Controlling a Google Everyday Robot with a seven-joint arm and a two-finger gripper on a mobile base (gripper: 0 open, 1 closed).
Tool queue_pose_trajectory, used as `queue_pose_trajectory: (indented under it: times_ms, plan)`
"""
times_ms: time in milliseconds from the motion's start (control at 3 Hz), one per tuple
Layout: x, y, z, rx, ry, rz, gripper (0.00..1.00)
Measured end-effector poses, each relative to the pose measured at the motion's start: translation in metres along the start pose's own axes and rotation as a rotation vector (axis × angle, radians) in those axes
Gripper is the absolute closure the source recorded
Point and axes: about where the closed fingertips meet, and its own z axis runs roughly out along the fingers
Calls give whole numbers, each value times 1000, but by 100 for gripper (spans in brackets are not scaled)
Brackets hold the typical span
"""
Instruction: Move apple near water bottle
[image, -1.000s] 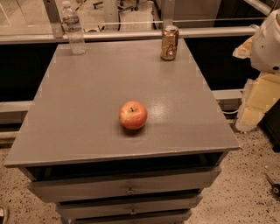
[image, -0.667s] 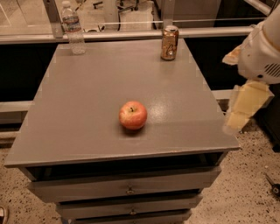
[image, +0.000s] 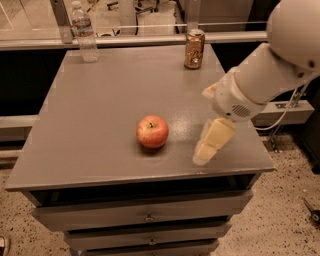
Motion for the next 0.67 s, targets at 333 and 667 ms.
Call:
queue_pose_trajectory:
  times_ms: [333,667]
  plan:
    - [-33,4,40,-36,-125,-2,0]
    - [-56,8,65,-58,-221,2,0]
